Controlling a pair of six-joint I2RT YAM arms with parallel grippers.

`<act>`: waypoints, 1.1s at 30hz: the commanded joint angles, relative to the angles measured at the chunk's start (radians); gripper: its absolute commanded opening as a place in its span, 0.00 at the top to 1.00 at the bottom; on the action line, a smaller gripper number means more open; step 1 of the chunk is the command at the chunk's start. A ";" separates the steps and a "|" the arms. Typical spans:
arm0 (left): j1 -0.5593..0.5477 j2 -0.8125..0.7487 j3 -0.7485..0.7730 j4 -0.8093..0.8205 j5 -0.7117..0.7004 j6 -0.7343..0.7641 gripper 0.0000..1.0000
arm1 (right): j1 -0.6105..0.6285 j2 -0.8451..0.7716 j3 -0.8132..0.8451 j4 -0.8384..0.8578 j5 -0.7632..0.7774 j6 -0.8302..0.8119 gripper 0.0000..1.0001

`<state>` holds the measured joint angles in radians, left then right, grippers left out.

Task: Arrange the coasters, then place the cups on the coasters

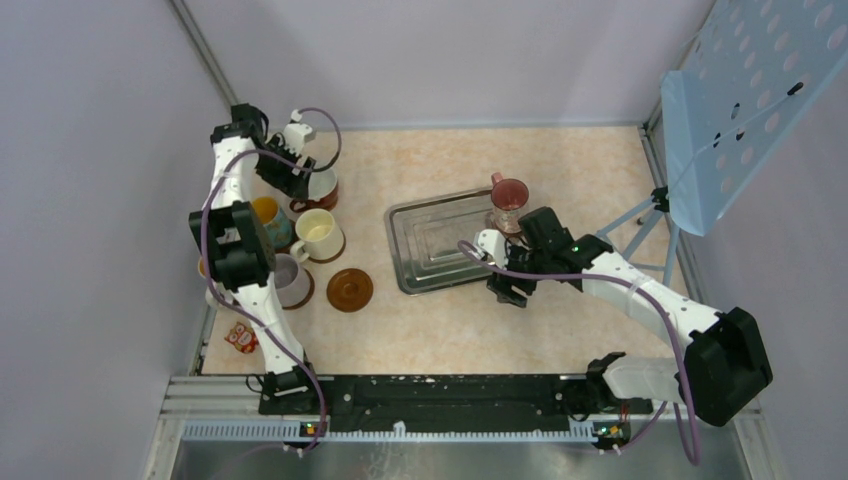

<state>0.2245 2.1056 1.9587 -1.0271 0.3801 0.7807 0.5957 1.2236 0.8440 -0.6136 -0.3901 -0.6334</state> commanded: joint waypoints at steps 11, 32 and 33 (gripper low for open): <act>-0.076 -0.188 0.163 0.019 0.085 -0.082 0.01 | -0.080 0.114 0.320 0.202 0.180 0.438 0.26; -0.136 -0.332 -0.058 0.150 0.148 -0.269 0.01 | -0.148 0.622 0.856 0.049 0.452 0.456 0.27; -0.136 -0.338 -0.067 0.153 0.149 -0.273 0.01 | -0.148 0.637 0.864 0.041 0.452 0.451 0.28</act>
<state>0.0898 1.8519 1.9175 -0.9348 0.5087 0.5495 0.4553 1.8294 1.6264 -0.5159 0.0345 -0.1642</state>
